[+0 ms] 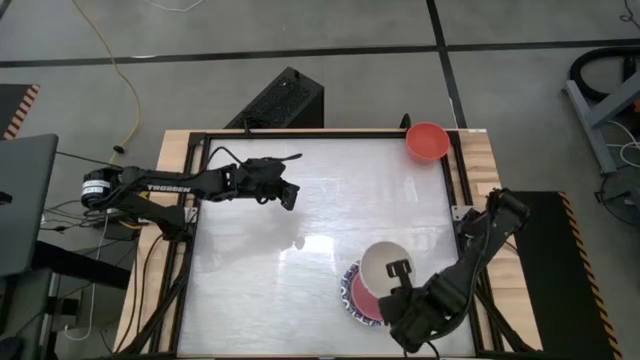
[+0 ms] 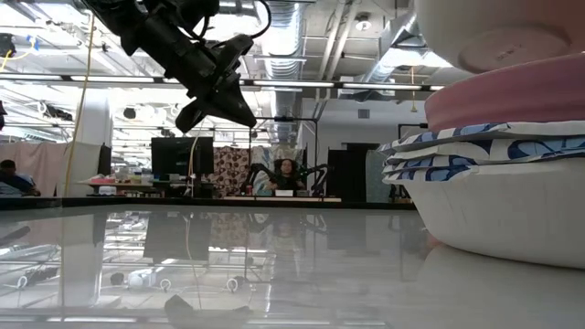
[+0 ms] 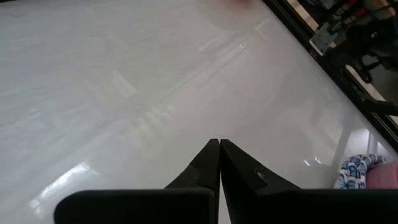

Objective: Nest bowls inside each other
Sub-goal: Stack the white bowl on top of the pink bowl

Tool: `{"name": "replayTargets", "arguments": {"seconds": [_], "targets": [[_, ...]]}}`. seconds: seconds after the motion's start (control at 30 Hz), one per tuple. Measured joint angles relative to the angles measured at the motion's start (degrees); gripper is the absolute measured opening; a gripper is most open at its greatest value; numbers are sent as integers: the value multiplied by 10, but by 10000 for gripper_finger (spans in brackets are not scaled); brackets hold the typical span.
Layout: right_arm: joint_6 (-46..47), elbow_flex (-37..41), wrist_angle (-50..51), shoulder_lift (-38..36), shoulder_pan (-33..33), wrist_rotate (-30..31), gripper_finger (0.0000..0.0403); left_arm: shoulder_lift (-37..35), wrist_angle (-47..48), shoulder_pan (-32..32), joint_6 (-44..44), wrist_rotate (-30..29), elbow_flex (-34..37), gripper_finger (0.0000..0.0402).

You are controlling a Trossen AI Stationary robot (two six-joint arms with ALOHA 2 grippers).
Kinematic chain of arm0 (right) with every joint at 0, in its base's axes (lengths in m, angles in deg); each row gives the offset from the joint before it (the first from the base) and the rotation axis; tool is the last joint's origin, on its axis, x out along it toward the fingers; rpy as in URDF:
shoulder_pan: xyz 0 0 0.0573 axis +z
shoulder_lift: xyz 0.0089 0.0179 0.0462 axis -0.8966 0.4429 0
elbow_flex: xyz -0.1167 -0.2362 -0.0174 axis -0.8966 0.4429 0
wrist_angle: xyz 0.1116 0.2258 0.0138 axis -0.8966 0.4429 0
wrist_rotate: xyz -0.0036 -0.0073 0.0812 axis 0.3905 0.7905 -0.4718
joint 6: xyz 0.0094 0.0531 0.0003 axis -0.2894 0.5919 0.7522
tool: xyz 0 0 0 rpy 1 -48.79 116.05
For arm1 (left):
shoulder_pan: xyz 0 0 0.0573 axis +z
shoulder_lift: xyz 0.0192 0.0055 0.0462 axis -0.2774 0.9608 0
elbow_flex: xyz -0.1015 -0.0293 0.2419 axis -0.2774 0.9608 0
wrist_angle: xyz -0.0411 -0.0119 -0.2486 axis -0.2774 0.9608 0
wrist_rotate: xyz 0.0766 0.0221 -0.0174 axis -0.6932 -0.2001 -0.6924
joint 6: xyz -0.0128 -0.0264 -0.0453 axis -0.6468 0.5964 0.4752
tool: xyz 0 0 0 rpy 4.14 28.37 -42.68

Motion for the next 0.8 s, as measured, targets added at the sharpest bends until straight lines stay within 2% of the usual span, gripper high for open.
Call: {"name": "replayTargets", "arguments": {"seconds": [0.2,0.8], "targets": [[53,5,-8,-2,13,12,8,0,-4,-15,4,-9,0,0],[68,5,-16,-1,16,29,8,0,-4,-24,4,-10,0,0]]}}
